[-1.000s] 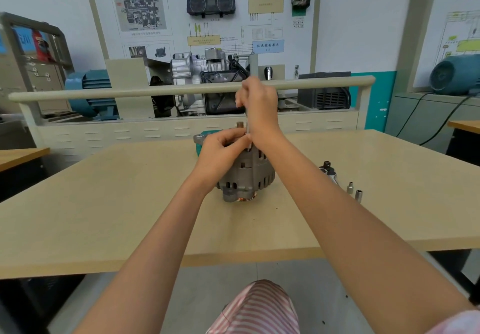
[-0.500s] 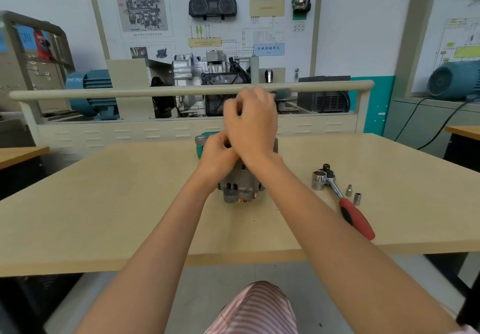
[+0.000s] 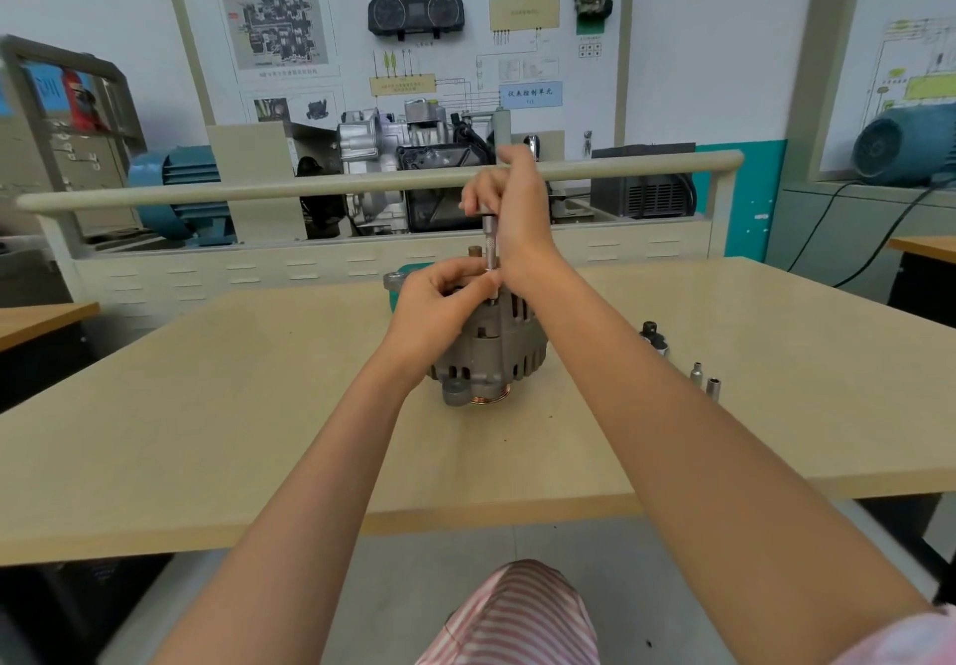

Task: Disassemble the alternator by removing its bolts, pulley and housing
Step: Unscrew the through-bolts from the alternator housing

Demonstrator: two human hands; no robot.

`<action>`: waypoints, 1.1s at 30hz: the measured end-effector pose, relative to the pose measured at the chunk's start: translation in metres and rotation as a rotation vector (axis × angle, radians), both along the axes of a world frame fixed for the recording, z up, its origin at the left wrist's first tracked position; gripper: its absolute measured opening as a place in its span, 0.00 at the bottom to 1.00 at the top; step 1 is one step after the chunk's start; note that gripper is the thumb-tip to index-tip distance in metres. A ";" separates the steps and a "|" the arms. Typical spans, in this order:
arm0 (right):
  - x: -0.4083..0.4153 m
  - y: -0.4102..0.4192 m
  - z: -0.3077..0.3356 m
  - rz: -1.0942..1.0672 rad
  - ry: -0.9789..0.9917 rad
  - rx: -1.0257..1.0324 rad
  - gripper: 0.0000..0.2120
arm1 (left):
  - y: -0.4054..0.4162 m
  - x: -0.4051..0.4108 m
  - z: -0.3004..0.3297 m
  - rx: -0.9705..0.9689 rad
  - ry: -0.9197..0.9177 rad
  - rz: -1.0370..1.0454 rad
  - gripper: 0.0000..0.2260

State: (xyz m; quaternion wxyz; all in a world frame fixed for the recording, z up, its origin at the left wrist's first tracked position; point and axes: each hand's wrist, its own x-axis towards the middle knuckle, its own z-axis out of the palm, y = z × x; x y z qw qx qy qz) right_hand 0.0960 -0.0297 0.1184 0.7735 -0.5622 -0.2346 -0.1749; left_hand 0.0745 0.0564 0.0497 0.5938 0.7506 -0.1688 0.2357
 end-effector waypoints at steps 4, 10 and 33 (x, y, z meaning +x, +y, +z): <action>0.001 -0.001 -0.001 0.209 0.004 0.131 0.30 | -0.001 0.002 0.000 -0.002 0.003 0.012 0.03; -0.010 0.005 -0.019 -0.511 -0.324 -0.428 0.16 | -0.002 -0.002 0.003 0.029 -0.011 0.059 0.12; -0.005 0.001 0.002 0.179 -0.007 0.016 0.24 | 0.001 0.003 0.000 0.009 0.000 0.006 0.07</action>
